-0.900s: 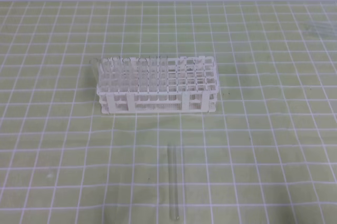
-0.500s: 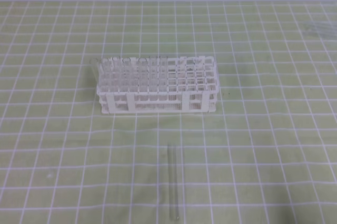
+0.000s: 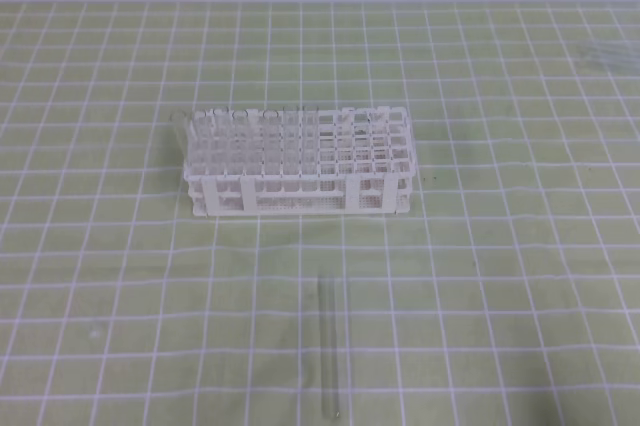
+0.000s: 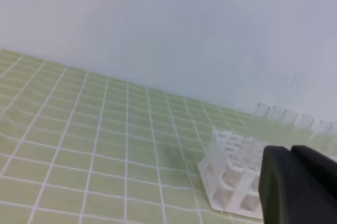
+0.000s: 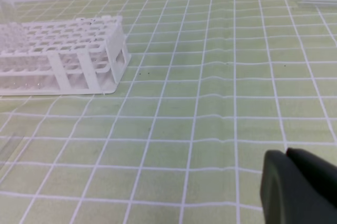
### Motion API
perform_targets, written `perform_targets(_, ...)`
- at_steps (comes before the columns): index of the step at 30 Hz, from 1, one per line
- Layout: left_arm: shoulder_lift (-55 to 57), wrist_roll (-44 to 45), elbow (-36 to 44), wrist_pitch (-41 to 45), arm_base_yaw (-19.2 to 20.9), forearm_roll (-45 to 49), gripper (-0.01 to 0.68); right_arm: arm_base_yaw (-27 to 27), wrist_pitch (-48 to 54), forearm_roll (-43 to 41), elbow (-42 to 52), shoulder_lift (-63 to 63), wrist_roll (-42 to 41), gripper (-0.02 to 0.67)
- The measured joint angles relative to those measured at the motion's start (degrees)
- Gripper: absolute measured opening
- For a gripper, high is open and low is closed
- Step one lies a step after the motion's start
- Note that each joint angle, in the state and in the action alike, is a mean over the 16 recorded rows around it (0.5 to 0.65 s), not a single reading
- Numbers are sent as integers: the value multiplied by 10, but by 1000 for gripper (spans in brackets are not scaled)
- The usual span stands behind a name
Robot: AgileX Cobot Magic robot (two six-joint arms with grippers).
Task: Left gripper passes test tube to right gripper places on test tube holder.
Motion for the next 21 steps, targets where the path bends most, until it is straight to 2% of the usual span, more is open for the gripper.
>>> perform_targets(16,4,-11,-2,0,0,9,-3,1,-2,-70,0,0,-2,-17)
perform_targets(21,4,-13,-2,0,0,3,-3,1,-31,-46,0,0,-2,-17)
